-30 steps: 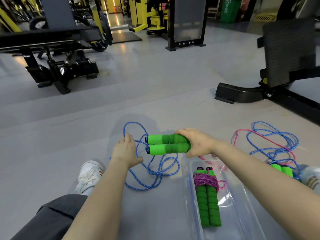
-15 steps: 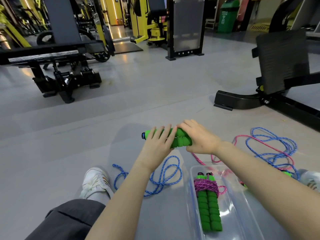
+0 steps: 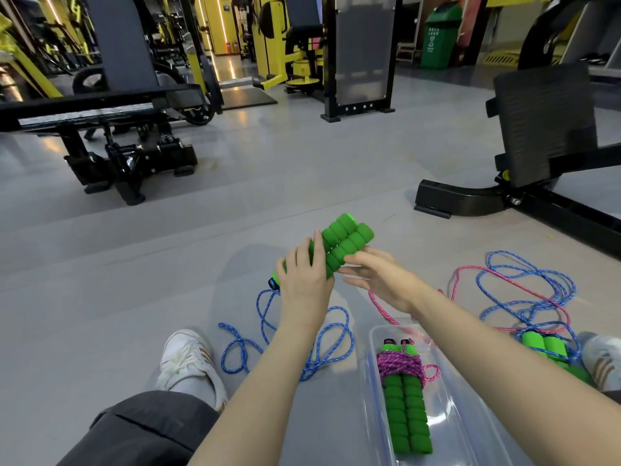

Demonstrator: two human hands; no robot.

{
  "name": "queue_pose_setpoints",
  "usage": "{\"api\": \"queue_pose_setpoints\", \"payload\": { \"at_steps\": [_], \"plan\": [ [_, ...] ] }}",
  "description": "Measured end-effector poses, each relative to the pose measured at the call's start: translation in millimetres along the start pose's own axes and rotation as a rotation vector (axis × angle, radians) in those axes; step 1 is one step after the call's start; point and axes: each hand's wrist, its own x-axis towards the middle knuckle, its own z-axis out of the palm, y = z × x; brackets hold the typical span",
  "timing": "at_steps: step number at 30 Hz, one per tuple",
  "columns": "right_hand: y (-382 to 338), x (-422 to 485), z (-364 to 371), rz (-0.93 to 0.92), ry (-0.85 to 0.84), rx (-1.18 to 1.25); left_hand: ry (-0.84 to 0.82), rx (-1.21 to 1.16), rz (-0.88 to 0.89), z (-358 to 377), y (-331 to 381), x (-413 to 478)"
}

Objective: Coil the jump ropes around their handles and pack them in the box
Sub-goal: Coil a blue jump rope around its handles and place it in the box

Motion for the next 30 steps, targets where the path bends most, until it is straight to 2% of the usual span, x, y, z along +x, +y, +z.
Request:
{"api": "queue_pose_setpoints", "payload": {
  "at_steps": [3,6,8,11,16,20,22,25,27,28,30],
  "plan": [
    [2,4,15,-0.044,-0.049,0.286,0.001,-0.051,-0.077,-1,13,1],
    [-3,12,19,-0.089,-0.024,0.387,-0.114,-0.159,-0.109,-6,24,-6],
    [-9,14,16,-0.08,-0.009,0.283,-0.205,-0.212,-0.064,-10,20,-13],
    [-13,14,7,-0.091,0.0,0.141,-0.259,-0.193,0.103,-18,3,-15],
    [-22,14,-3,-0.136,-0.075,-0.144,-0.046,0.205,0.527,-31,-15,9],
    [-28,11,8,-0.107,-0.204,-0.539,-0.029,0.576,0.789,-36,-33,23],
    [-25,9,14,-0.073,-0.276,-0.597,-0.02,0.648,0.838,-36,-42,26],
    [-21,5,20,-0.032,-0.306,-0.501,-0.003,0.678,0.897,-35,-54,24],
    [-16,3,22,-0.102,-0.271,-0.514,-0.009,0.677,0.874,-36,-59,23],
    [-12,1,21,-0.209,-0.209,-0.658,-0.013,0.664,0.832,-37,-62,23],
    [1,-1,15,-0.525,-0.038,-1.165,0.004,0.63,0.725,-37,-64,24]
  ]
}}
